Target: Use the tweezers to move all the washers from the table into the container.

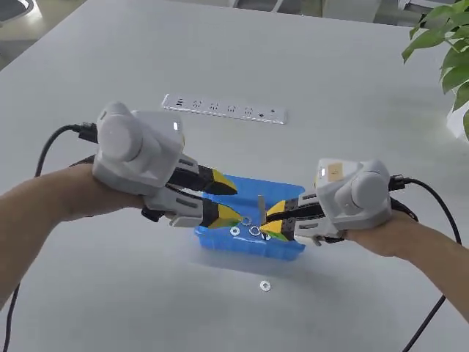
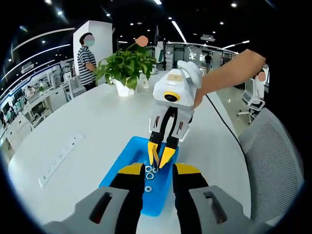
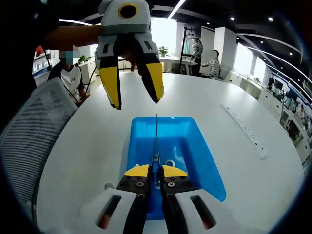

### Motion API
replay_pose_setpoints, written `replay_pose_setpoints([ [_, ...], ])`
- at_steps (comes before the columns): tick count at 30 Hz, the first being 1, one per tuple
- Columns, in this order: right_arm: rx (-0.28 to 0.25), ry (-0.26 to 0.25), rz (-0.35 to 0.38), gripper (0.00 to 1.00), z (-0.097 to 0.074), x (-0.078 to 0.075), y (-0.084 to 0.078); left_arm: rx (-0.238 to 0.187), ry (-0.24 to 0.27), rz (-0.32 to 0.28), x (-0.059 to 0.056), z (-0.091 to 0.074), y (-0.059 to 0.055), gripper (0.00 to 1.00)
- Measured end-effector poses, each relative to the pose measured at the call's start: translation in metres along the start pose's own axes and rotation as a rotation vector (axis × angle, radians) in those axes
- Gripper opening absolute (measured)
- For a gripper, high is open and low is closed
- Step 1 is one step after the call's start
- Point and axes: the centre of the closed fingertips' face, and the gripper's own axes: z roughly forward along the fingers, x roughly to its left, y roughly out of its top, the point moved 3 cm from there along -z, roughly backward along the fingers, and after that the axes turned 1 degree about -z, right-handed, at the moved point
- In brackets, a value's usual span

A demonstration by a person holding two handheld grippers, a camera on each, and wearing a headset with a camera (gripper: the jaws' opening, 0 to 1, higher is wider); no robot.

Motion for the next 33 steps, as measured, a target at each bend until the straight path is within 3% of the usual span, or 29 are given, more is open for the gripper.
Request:
replay_pose_setpoints([
  [19,0.002,0.007,-0.017,0.08,-0.003,0.001,-0.001,0.014,-0.059,0.068,0.003,0.029,0.01,0.14],
  [33,0.011,0.014,-0.035,0.08,-0.005,0.003,-0.002,0.011,-0.089,0.097,0.001,0.039,0.016,0.07],
])
